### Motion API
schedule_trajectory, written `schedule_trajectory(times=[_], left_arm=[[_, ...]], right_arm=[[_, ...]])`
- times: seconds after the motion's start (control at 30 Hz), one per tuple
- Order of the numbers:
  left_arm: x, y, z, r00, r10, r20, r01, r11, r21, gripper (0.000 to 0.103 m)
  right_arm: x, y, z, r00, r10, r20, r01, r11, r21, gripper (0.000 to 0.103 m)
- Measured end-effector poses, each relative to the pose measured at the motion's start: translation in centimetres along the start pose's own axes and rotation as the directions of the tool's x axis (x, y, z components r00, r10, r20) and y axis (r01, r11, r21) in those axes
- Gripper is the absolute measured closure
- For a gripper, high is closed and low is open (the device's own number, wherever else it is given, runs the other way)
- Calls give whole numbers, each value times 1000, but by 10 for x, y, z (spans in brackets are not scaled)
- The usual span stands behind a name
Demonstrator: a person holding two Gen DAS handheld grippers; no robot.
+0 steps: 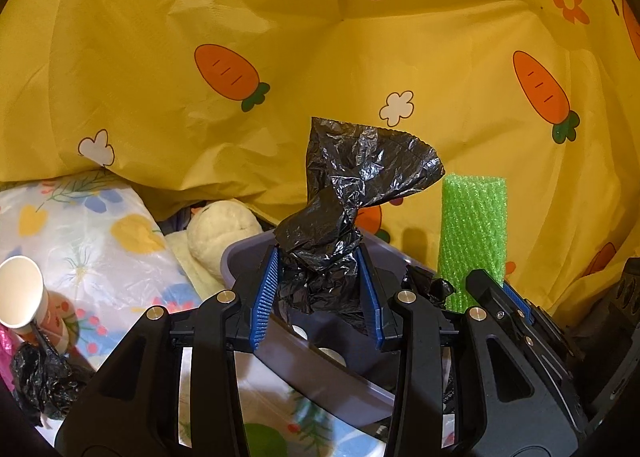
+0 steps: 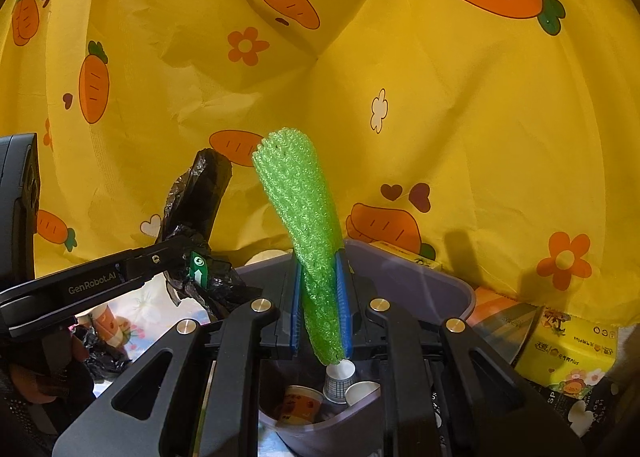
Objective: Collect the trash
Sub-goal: 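Carry the net and black bag over the grey bin and open both grippers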
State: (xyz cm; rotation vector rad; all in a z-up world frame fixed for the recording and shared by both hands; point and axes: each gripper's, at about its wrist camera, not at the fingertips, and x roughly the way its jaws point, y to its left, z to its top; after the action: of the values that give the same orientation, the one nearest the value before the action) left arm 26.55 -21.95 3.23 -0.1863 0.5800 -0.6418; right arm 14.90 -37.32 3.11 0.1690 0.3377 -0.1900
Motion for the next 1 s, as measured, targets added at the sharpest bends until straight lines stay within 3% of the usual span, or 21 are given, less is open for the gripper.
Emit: schedule_trajectory(times=[0.83,0.93,1.0], left_arm=[[43,8,-8,993,-72,-95,67,996,-52,65],[44,10,-8,992,-89,-93,83,995,-61,58],[43,14,-8,993,-76,-85,70,995,-74,34]], right_arm=[[16,-11,-6,1000,-19,-24,20,1000,14,84],[18,-11,-8,999,-22,-27,22,1000,12,81],[19,-12,-9,999,-25,-29,26,1000,15,73]])
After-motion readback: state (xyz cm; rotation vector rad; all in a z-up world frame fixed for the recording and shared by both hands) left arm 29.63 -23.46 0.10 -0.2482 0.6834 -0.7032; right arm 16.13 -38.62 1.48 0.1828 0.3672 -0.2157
